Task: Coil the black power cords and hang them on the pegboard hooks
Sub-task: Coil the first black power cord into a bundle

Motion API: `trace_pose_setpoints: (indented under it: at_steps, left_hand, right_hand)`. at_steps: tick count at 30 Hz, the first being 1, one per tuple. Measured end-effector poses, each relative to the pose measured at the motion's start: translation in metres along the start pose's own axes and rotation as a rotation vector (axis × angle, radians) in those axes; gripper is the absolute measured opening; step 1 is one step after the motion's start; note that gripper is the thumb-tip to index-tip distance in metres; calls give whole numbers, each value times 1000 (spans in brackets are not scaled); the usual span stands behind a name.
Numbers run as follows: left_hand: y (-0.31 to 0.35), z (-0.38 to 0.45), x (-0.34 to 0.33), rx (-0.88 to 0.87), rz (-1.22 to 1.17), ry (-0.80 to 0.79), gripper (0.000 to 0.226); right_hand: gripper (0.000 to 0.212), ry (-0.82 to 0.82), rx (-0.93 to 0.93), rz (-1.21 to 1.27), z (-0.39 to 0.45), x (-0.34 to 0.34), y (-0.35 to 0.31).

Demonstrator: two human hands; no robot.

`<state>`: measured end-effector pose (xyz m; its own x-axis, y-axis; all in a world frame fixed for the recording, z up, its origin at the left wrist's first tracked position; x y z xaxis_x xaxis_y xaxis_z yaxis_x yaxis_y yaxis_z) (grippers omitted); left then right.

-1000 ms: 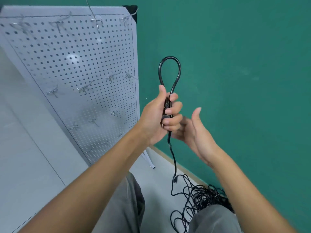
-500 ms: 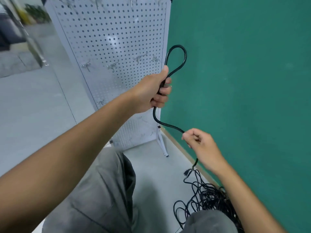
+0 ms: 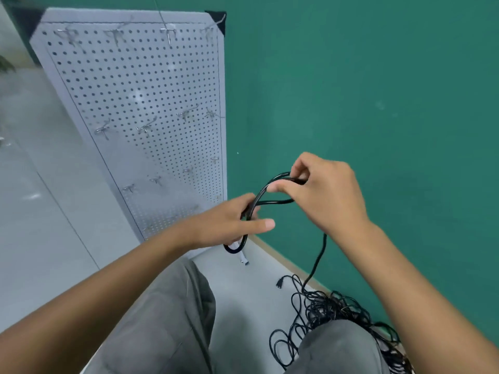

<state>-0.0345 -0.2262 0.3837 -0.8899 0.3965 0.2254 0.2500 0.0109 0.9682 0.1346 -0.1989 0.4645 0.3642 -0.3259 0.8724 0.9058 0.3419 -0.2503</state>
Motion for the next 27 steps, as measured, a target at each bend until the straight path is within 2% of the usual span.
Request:
trace_pose_setpoints:
  at_steps: [3,4,7,9,11,13,16,19,21,24,27]
  left_hand:
    - [4,-8,1,-48,6,-8,31]
    - [7,-11,2,-62,-21,-3,33]
    - [14,-21,4,-108,-171,36,35]
    - [19,-27,9,-164,-187,79,36]
    - [23,-34,10,-223,-214,96,35]
    - [22,-39,6,-241,-390,87,32]
    - [20,-44,1,-226,-616,108,31]
    - [13,-36,5,-179,-710,168,33]
    - [3,-18,7,-151,-691,194,34]
    - [-19,18,5,-105,-613,205,36]
    - [-36,53,-3,-31,-565,195,46]
  right_hand:
    - [54,17,-78,-110,-11,10,-11]
    - [49,11,-94,-66,-14,10,-12]
    - [22,-23,-129,279,-27,7,-10]
    - [20,-8,-165,428,-39,4,-7]
    - [17,42,-227,463,-53,1,-7]
    - [22,65,-303,499,-66,-6,-7]
    - [32,-46,-349,630,-84,-29,-3]
    - [20,-224,-318,647,-103,-60,2]
    - [13,-182,-373,774,-105,-74,13]
    - [8,-17,-480,990,-88,-78,29]
    - [8,49,-475,1107,-58,-79,39]
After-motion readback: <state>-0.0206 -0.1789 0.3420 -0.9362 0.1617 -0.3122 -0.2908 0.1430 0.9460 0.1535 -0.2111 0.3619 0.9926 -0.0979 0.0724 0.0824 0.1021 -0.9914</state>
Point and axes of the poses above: each hand's wrist, its own z-axis towards the middle knuckle, its own x-axis out of the back of the hand, y = z × x, the point moved 5 cm from there along z, towards the middle knuckle, and after that the axes turned 14 degrees about -z, right-handed, at the moved point
